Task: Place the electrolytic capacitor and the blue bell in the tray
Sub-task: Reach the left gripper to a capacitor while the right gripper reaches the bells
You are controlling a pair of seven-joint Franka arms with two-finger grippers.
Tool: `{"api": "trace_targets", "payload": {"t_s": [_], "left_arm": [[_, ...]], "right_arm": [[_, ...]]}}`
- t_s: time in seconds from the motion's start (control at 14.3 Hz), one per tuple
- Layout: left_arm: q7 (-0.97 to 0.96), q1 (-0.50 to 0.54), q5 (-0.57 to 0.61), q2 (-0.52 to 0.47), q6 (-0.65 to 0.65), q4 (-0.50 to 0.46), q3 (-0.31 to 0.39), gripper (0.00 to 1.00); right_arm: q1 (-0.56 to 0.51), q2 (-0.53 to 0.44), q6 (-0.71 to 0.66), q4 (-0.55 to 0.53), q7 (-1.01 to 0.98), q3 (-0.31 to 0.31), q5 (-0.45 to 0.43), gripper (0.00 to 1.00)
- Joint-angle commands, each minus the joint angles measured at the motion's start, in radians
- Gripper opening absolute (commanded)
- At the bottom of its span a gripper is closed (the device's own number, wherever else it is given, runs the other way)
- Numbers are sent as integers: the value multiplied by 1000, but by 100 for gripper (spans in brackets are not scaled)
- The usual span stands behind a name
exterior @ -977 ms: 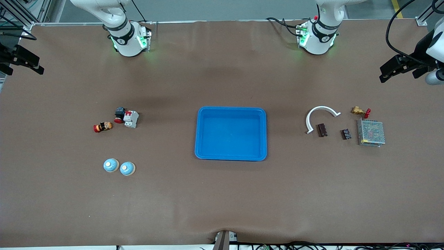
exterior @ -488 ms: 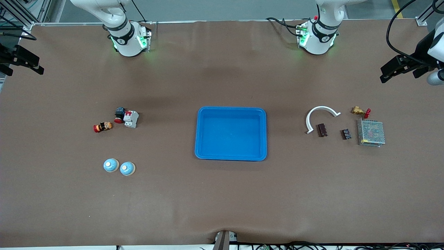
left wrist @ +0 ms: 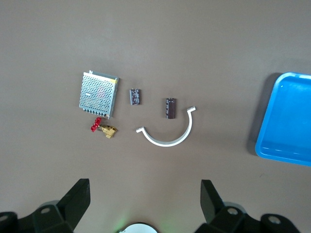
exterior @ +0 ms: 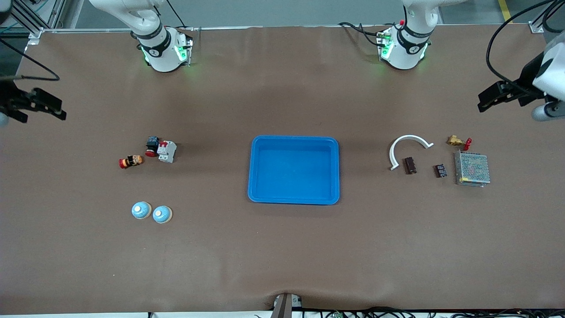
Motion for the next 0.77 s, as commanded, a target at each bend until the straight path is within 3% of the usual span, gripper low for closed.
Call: {"api": "trace_targets", "payload": {"t_s": [0.0, 0.49, 0.56, 0.7], "left_arm": [[0, 8, 23, -2, 110, -113, -6, 100], [-19, 49, 31, 13, 543, -460, -5, 99], [-20, 49, 42, 21, 597, -503, -5, 88], [-20, 62, 77, 51, 718, -572, -3, 86]], "right_arm": [[11, 79, 56, 40, -16, -1, 5, 100], [4, 298, 224, 46, -14, -1, 46, 100], [4, 332, 239, 46, -18, -1, 57, 100], [14, 401, 318, 44, -34, 0, 58, 100]]}}
